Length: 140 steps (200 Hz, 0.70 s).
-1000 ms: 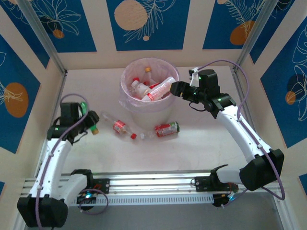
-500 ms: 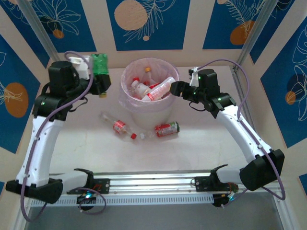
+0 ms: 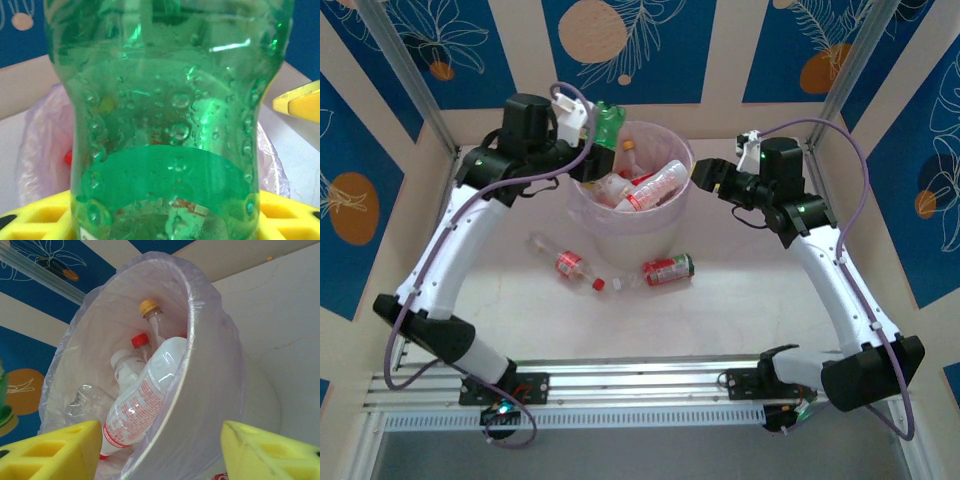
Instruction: Put the plastic bottles in the bin
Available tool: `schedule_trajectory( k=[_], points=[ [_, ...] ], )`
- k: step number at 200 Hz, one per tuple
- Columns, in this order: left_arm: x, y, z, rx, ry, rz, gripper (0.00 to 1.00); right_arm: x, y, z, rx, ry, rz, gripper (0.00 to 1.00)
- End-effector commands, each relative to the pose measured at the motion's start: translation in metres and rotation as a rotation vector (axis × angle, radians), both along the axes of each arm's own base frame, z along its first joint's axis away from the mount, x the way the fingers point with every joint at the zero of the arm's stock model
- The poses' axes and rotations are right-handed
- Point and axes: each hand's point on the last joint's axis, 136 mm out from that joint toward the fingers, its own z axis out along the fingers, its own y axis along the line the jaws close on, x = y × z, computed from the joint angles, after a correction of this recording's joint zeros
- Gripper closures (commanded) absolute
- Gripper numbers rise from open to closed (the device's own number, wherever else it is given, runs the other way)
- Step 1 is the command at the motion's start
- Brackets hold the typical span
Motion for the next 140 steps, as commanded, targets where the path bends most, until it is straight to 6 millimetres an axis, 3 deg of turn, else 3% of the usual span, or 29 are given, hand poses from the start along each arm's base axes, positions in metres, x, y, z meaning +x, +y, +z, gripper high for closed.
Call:
schedule_trajectory(
  k=[1, 29, 80, 140],
  points=[
    [0.003, -0.023, -0.004, 0.041, -0.029, -0.078, 1.0, -0.004, 0.006, -0.004, 0.033, 0.018, 0.036, 0.38],
    [0.013, -0.042, -0.028, 0.121, -0.001, -0.118, 1.0, 0.001, 0.008, -0.01, 0.018, 0.036, 0.048, 0.41],
    [0.03, -0.053, -0.083, 0.239, 0.121, -0.139, 1.0, 0.006, 0.014, -0.022, 0.011, 0.051, 0.063, 0.45],
    [0.037, -0.057, -0.121, 0.296, 0.193, -0.163, 1.0, 0.01, 0.023, -0.032, 0.003, 0.068, 0.089, 0.47]
  ],
)
